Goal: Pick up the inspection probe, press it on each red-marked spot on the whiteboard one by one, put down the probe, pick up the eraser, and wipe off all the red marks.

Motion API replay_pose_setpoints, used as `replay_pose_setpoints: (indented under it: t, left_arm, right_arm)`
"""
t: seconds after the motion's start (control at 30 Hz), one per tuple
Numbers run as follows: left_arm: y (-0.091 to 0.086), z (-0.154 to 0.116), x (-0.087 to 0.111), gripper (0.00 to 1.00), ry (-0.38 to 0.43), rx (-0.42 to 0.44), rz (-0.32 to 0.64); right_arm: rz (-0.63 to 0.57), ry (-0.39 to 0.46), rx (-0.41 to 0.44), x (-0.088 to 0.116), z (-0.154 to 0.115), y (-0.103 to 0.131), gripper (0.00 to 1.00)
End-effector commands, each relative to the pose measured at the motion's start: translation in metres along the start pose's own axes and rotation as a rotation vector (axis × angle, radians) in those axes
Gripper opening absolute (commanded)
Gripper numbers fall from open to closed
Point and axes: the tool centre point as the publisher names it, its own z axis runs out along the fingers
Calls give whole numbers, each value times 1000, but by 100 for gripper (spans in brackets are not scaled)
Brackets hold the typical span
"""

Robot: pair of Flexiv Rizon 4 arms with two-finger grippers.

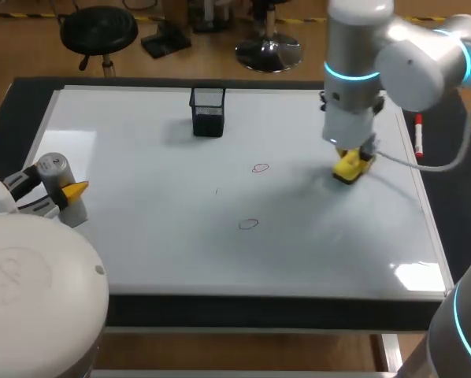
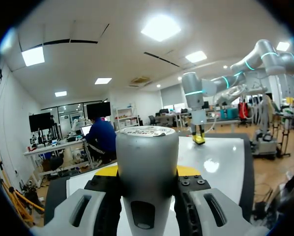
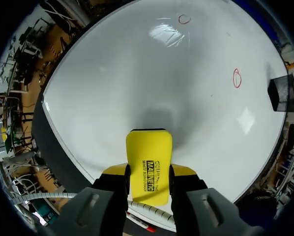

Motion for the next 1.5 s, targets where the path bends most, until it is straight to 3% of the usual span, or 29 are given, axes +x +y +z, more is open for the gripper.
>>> replay_pose_setpoints:
  t: [0.03, 0.33, 1.37, 1.5]
  left_arm:
    - [-1, 0, 1, 0, -3, 1, 2]
    - [-1, 0, 1, 0, -3, 1, 2]
    - [-1, 0, 1, 0, -3, 1, 2]
    - [-5, 14, 10, 0, 56, -6, 8]
  right_arm:
    - [29, -43, -5, 37, -2, -10, 0]
    - [104, -44, -11, 54, 2, -18, 0]
    - [134, -56, 5, 58, -6, -23, 0]
    - [134, -56, 5, 58, -6, -23, 0]
